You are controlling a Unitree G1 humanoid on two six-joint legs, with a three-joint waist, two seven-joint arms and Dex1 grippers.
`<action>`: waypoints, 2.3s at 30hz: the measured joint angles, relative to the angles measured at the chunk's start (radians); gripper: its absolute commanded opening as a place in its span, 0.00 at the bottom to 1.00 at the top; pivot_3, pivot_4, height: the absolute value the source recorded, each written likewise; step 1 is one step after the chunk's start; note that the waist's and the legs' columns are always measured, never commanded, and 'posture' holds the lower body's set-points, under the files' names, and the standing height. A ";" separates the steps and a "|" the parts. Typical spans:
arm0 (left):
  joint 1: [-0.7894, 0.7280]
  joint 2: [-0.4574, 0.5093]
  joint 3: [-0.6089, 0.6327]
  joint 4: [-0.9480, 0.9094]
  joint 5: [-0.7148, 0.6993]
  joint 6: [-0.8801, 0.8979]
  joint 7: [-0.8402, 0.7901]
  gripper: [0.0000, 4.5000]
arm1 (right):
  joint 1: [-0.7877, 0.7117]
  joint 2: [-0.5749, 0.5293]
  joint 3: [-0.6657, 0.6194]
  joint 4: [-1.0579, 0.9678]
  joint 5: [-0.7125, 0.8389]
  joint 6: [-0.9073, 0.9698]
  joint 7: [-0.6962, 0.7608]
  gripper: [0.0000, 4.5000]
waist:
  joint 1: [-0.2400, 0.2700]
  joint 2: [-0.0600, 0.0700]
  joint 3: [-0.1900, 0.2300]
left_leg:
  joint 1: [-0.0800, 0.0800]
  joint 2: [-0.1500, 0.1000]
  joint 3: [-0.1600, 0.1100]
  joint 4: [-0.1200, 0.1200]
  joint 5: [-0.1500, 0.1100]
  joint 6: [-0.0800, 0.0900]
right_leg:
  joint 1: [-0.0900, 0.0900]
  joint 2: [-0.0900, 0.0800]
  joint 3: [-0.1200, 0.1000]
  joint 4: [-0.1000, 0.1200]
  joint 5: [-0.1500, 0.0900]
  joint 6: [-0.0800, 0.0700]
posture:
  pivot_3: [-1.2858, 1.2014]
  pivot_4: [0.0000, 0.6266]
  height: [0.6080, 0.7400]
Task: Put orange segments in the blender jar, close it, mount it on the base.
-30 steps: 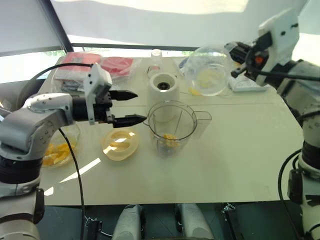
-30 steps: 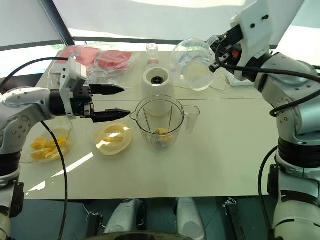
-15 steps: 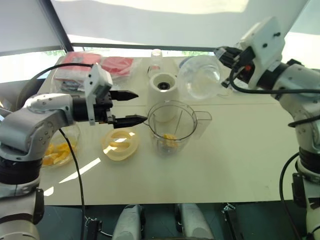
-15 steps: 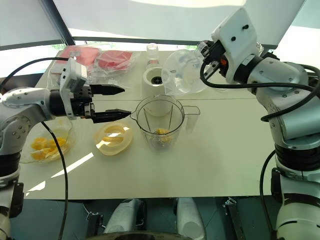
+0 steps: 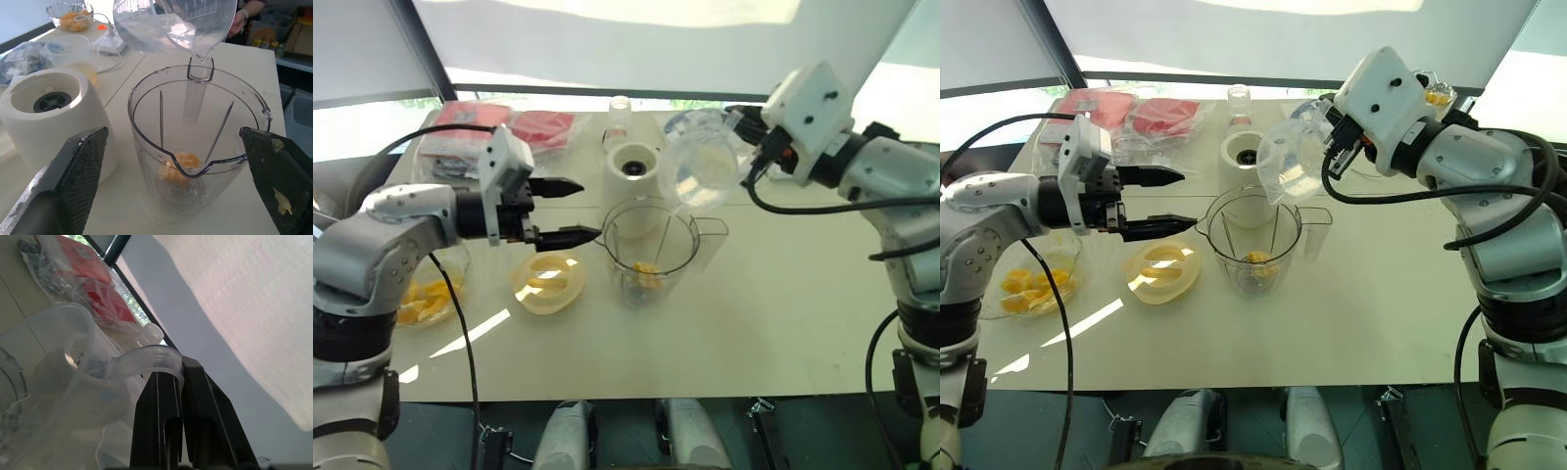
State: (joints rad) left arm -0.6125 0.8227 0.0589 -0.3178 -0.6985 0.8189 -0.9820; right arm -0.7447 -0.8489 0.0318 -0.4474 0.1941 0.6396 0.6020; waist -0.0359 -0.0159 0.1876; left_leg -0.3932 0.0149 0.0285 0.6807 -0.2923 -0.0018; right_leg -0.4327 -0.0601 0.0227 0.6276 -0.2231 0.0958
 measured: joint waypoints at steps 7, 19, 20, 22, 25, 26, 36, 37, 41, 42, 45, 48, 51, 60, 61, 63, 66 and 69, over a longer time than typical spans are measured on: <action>0.002 0.000 -0.003 0.000 0.000 0.000 0.000 1.00 | 0.005 0.000 0.003 0.000 -0.054 -0.054 0.021 0.01 | 0.000 0.000 0.000 | 0.000 0.000 0.000 0.000 0.000 0.000 | 0.000 0.000 0.000 0.000 0.000 0.000 | 0.52 0.24 1.00; 0.003 0.000 -0.005 0.000 0.000 0.000 0.001 1.00 | 0.005 0.002 0.020 0.015 -0.134 -0.130 0.039 0.01 | 0.000 0.000 0.000 | 0.000 0.000 0.000 0.000 0.000 0.000 | 0.000 0.000 0.000 0.000 0.000 0.000 | 0.52 0.24 1.00; 0.003 0.000 -0.005 0.000 0.000 0.000 0.001 1.00 | 0.005 0.007 0.020 0.020 -0.133 -0.127 0.039 0.01 | 0.000 0.000 0.000 | 0.000 0.000 0.000 0.000 0.000 0.000 | 0.000 0.000 0.000 0.000 0.000 0.000 | 0.52 0.24 1.00; 0.003 -0.001 -0.005 0.000 0.001 0.000 0.001 1.00 | 0.005 0.020 0.018 0.021 -0.129 -0.116 0.040 0.01 | 0.000 0.000 0.000 | 0.000 0.000 0.000 0.000 0.000 0.000 | 0.000 0.000 0.000 0.000 0.000 0.000 | 0.52 0.24 1.00; 0.003 -0.001 -0.005 0.000 0.001 0.000 0.001 1.00 | 0.005 0.029 0.016 0.023 -0.119 -0.096 0.040 0.01 | 0.000 0.000 0.000 | 0.000 0.000 0.000 0.000 0.000 0.000 | 0.000 0.000 0.000 0.000 0.000 0.000 | 0.52 0.24 1.00; 0.004 -0.001 -0.005 0.000 0.001 0.000 0.001 1.00 | 0.004 0.029 0.015 0.023 -0.119 -0.093 0.040 0.01 | 0.000 0.000 0.000 | 0.000 0.000 0.000 0.000 0.000 0.000 | 0.000 0.000 0.000 0.000 0.000 0.000 | 0.52 0.24 1.00; 0.002 -0.005 -0.007 0.002 0.002 -0.002 -0.001 1.00 | -0.031 0.209 -0.234 0.026 0.124 0.271 -0.053 0.01 | 0.003 0.000 0.000 | 0.000 0.000 0.000 0.000 0.000 0.000 | 0.000 0.000 0.000 0.001 0.000 0.000 | 0.52 0.24 1.00; 0.000 -0.008 -0.007 0.003 0.001 -0.002 -0.002 1.00 | -0.049 0.225 -0.270 0.030 0.149 0.312 -0.077 0.01 | 0.004 0.000 0.000 | 0.000 0.000 0.000 0.000 0.000 0.000 | 0.000 0.000 0.000 0.001 0.000 0.000 | 0.52 0.24 1.00; -0.015 -0.020 -0.007 0.006 -0.004 -0.002 -0.008 1.00 | -0.097 0.272 -0.434 0.066 0.204 0.420 -0.191 0.01 | 0.015 0.000 0.000 | 0.000 0.000 0.000 0.000 0.000 0.000 | 0.000 0.000 0.000 0.001 0.000 0.000 | 0.52 0.24 1.00; -0.018 -0.021 -0.007 0.007 -0.007 -0.001 -0.009 1.00 | -0.102 0.282 -0.468 0.080 0.209 0.431 -0.218 0.01 | 0.017 0.000 0.000 | 0.000 0.000 0.000 0.000 0.000 0.000 | 0.000 0.000 0.000 0.001 0.000 0.000 | 0.52 0.24 1.00; -0.029 -0.024 -0.005 0.007 -0.026 0.007 -0.014 1.00 | -0.112 0.295 -0.580 0.143 0.211 0.452 -0.324 0.01 | 0.024 0.000 0.000 | 0.000 0.000 0.000 0.000 0.000 0.000 | 0.000 -0.001 0.000 0.000 0.000 0.000 | 0.52 0.24 1.00; -0.046 -0.025 -0.003 0.010 -0.048 0.020 -0.018 1.00 | -0.085 0.275 -0.632 0.189 0.181 0.432 -0.393 0.01 | 0.023 0.000 0.000 | -0.001 -0.001 0.000 0.000 0.000 0.000 | 0.000 -0.001 0.000 -0.001 0.000 0.000 | 0.52 0.24 1.00; -0.067 -0.025 0.004 0.011 -0.066 0.027 -0.017 1.00 | -0.002 0.245 -0.634 0.229 0.140 0.382 -0.422 0.01 | 0.021 0.000 0.000 | -0.001 -0.001 0.001 0.000 0.000 0.000 | 0.000 -0.001 0.000 -0.001 0.000 0.000 | 0.52 0.24 1.00; -0.069 -0.021 0.007 0.009 -0.097 0.055 -0.007 1.00 | 0.181 0.256 -0.527 0.336 0.011 0.134 -0.473 0.01 | 0.011 0.002 0.001 | 0.000 0.000 0.001 0.000 0.000 0.000 | 0.000 0.002 0.001 0.000 0.000 0.000 | 0.52 0.24 1.00; -0.068 -0.018 0.007 0.006 -0.100 0.063 -0.005 1.00 | 0.194 0.279 -0.526 0.369 0.002 0.091 -0.485 0.01 | 0.011 0.002 0.001 | 0.000 0.000 0.001 0.000 0.000 0.000 | 0.000 0.002 0.001 0.000 0.000 0.000 | 0.52 0.24 1.00; -0.064 -0.012 0.008 -0.005 -0.108 0.072 0.001 1.00 | 0.217 0.322 -0.528 0.466 -0.012 0.010 -0.513 0.01 | 0.012 0.002 0.002 | 0.000 0.000 0.001 0.000 0.000 0.000 | 0.000 0.002 0.002 0.000 0.000 0.000 | 0.52 0.24 1.00; -0.057 -0.001 0.009 -0.008 -0.119 0.084 0.006 1.00 | 0.219 0.363 -0.547 0.623 -0.012 -0.112 -0.544 0.01 | 0.012 0.002 0.002 | 0.000 0.000 0.001 0.000 0.000 0.000 | 0.000 0.002 0.002 0.000 0.000 0.001 | 0.52 0.24 1.00; -0.054 0.002 0.012 -0.011 -0.120 0.090 0.013 1.00 | 0.213 0.372 -0.551 0.762 -0.012 -0.231 -0.549 0.01 | 0.011 0.003 0.002 | 0.000 0.000 0.001 0.000 0.000 0.000 | 0.000 0.002 0.002 0.000 0.001 0.001 | 0.52 0.24 1.00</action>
State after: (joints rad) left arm -0.6666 0.8250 0.0714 -0.3287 -0.8186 0.9091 -0.9688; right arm -0.5313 -0.4770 -0.5192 0.3146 0.1820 0.4086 0.0528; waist -0.0247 -0.0133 0.1895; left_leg -0.3929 0.0146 0.0300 0.6804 -0.2924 -0.0017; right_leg -0.4329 -0.0583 0.0252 0.6275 -0.2226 0.0965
